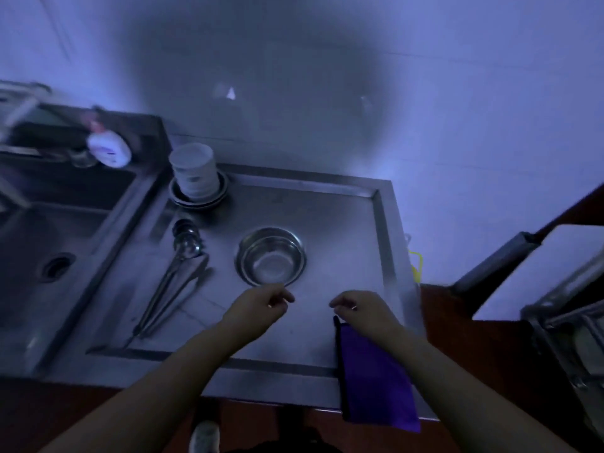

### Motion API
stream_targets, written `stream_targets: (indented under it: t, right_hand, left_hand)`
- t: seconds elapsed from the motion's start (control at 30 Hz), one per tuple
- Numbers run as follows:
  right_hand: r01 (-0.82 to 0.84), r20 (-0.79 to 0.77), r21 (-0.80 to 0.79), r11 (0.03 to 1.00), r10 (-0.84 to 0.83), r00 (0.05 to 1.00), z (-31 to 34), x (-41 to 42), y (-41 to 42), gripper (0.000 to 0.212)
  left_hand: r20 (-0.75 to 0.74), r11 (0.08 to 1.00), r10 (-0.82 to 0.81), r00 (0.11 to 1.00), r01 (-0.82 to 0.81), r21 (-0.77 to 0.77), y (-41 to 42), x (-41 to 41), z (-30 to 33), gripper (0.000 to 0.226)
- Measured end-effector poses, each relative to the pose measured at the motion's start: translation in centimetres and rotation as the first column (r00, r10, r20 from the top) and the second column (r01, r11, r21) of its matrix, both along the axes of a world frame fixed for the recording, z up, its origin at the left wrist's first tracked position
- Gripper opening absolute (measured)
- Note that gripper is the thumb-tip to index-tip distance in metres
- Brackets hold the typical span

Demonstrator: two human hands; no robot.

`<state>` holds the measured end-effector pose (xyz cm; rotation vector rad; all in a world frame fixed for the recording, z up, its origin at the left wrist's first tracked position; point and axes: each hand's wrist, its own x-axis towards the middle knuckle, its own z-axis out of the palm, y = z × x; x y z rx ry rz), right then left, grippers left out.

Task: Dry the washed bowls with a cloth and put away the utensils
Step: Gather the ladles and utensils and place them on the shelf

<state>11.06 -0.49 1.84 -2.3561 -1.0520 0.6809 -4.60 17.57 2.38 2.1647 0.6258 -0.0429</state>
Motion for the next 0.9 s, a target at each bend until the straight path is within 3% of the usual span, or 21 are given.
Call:
stream_targets:
  t: [0.2,0.33,0.47,0.6,0.77,0.9]
  right_hand:
    - [-0.114,-0.092,-0.004,0.993,0.113,0.989,-0.6,-5.9,11.5,0.018]
    - [-0.148,-0.15,-0.058,0.987,0.138,0.979,-2.0,-10.6,19.0,0.021]
    - [-0.099,-0.23,-0.187,0.977,0.055,0.972,-4.4,-14.7,25.9,0.027]
    - [0.118,-0.294,-0.285,0.951,-0.204,0.934,-7.5,-18.0,31.2,0.038]
    - [0.355,-0.304,-0.306,0.883,-0.444,0.843,-10.6,-21.0,35.2,0.036]
    - [0.387,-0.364,-0.295,0.873,-0.478,0.799,-11.4,-21.5,35.7,0.024]
  left_hand:
    - [-0.025,0.926,0.376,0.926,-0.375,0.05,10.6,-7.7,-1.2,0.021]
    - [-0.115,0.878,0.477,0.871,-0.466,0.113,16.7,-12.6,-3.5,0.025]
    - [-0.232,0.886,0.463,0.855,-0.449,0.113,21.7,-15.6,-6.0,0.03]
    - [-0.272,0.93,0.367,0.89,-0.344,0.13,25.2,-16.3,-8.2,0.022]
    - [-0.259,0.955,0.297,0.919,-0.281,0.095,27.9,-16.6,-9.7,0.029]
    - [-0.242,0.971,0.233,0.942,-0.21,0.117,29.4,-16.4,-10.6,0.032]
